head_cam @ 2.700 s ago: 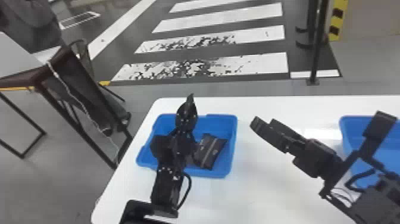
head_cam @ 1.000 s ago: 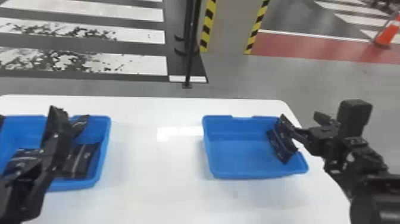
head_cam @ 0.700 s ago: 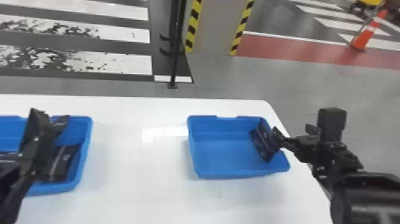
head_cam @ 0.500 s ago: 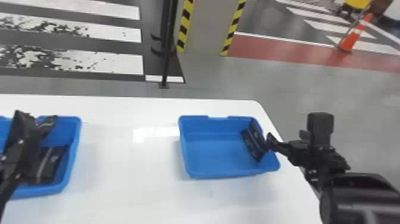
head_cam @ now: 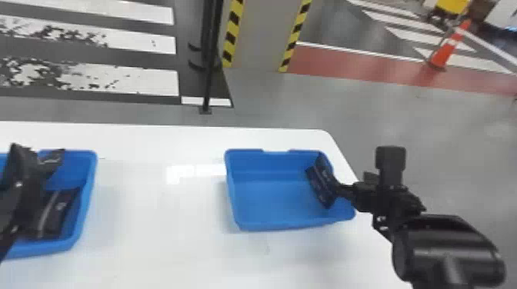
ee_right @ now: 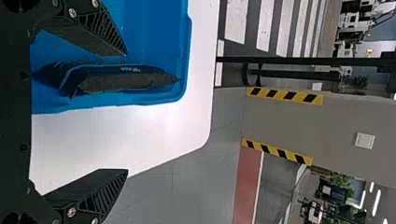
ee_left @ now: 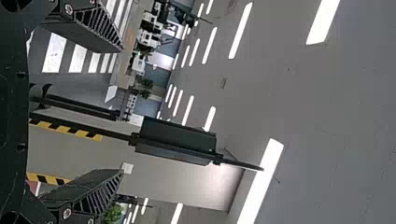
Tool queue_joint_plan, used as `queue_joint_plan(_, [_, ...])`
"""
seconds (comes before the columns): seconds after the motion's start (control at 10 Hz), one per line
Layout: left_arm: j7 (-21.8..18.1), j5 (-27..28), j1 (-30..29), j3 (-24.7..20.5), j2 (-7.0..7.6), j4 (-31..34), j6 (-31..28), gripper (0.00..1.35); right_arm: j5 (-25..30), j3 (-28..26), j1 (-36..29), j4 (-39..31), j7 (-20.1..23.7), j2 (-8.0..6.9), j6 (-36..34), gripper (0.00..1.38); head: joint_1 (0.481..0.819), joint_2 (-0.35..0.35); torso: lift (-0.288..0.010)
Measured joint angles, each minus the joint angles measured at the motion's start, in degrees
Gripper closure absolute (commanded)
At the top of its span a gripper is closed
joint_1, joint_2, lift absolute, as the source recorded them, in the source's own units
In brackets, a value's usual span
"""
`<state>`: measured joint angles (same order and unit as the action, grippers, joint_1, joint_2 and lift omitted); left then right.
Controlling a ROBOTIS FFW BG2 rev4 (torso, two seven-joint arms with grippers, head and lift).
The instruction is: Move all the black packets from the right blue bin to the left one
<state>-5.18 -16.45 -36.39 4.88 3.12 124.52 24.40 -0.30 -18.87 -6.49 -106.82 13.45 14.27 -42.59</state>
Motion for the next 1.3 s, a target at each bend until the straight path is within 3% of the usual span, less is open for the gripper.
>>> queue_joint_plan(0.9, [0.0, 0.1, 0.2, 0.1, 0.02, 0.0, 1.0, 0.12, -4.2, 6.3, 5.8, 9.5, -0.3, 0.44, 1.6, 0.26, 0.695, -0.233, -0.14])
queue_joint_plan(1.0, [0.0, 0.0, 0.2, 0.1, 0.02, 0.0, 1.1, 0.12, -4.3, 6.4, 5.9, 9.6, -0.6, 0.42, 1.1, 0.31, 0.695, -0.233, -0.14])
queue_joint_plan(1.3, [0.0, -0.2, 0.3, 0.1, -0.03, -0.2, 1.3, 0.12, -4.7, 6.4, 5.9, 9.7, -0.9, 0.41, -1.7, 0.71, 0.695, -0.234, -0.14])
